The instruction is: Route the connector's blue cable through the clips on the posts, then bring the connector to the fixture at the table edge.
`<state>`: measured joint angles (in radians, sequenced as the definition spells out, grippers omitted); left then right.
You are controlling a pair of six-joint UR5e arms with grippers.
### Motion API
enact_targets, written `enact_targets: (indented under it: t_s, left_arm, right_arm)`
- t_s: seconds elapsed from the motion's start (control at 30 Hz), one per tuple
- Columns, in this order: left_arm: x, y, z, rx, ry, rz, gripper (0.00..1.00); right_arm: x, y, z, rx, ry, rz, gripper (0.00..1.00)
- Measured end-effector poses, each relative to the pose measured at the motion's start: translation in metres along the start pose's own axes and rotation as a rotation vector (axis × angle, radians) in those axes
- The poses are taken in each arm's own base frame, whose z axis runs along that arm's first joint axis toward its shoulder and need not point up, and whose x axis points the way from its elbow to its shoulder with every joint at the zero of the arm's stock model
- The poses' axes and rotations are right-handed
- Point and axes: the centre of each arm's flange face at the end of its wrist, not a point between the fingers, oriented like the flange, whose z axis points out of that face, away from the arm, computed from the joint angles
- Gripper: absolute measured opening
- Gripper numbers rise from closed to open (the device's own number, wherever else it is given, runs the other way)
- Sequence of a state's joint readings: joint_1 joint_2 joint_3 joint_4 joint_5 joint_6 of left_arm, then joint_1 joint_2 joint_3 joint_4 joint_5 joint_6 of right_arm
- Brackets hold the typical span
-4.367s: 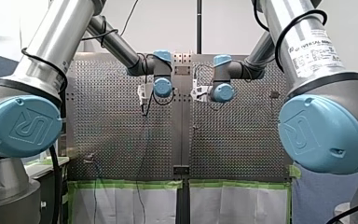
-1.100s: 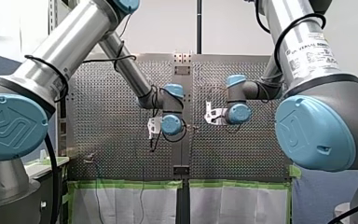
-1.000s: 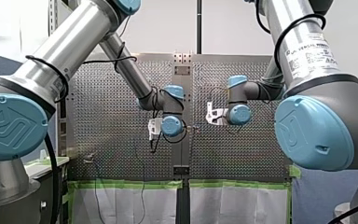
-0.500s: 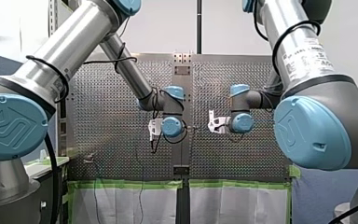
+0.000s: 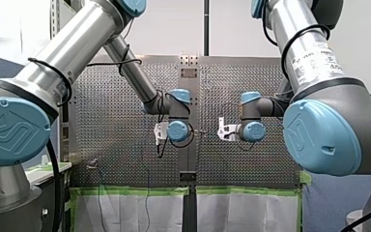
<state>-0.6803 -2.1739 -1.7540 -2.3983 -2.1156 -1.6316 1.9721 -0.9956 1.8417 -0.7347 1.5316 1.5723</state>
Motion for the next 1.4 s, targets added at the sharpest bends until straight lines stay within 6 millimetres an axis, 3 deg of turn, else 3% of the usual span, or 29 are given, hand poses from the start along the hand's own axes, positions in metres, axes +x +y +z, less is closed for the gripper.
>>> enact_targets:
  t_s: [0.23,0.6,1.0,1.4]
  left_arm:
    - [-0.001,-0.002,0.005,0.001,-0.006,-0.016,0.0]
    - [0.027,-0.014,0.02,0.004,0.008,-0.039,0.0]
    - [0.026,-0.016,0.028,0.001,0.013,-0.03,0.0]
    - [0.026,-0.016,0.03,0.015,0.011,-0.026,0.0]
  right_arm:
    - [0.0,0.004,0.002,0.0,0.012,0.003,0.0]
    - [-0.001,0.012,0.005,-0.01,0.015,0.007,0.0]
    - [-0.017,0.023,0.009,-0.011,0.01,0.009,0.0]
    - [-0.011,0.035,0.019,0.026,0.069,0.023,0.0]
